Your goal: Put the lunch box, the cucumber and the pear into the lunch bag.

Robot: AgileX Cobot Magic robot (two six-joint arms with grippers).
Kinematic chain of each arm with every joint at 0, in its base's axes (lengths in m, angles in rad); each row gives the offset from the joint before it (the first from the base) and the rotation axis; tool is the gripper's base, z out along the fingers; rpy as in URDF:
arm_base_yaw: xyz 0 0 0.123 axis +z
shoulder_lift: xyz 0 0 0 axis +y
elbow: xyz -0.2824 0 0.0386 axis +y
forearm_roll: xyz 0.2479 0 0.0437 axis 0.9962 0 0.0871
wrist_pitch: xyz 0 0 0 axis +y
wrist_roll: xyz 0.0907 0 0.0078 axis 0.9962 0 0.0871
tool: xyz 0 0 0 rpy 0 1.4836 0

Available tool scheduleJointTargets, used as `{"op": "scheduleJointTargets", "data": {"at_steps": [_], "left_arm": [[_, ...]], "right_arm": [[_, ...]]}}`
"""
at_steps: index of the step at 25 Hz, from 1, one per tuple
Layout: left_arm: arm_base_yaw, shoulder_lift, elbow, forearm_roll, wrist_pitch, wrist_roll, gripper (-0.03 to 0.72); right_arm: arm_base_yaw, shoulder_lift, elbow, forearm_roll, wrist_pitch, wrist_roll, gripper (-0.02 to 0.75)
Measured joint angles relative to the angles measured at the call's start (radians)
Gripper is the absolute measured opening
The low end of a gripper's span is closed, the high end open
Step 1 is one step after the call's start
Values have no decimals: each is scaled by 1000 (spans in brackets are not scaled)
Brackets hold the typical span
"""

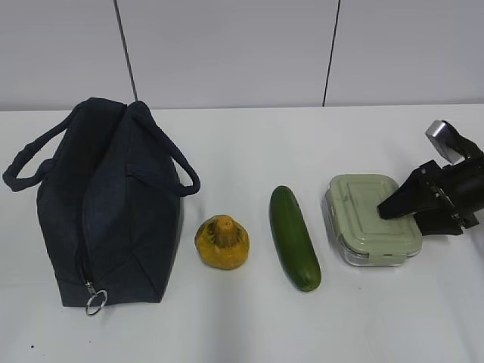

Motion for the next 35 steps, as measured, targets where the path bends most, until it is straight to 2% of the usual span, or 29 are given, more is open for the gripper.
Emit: {"op": "scheduleJointTargets", "data": {"at_steps": [5,9,35], "left_arm": [[0,0,0,0,0,0,246],[0,0,0,0,0,0,246],[0,0,0,-17,0,0,246]], "right_arm": [[0,15,0,30,23,0,424],[0,21,0,35,31,0,389],[0,23,-76,33,17,21,377]]}}
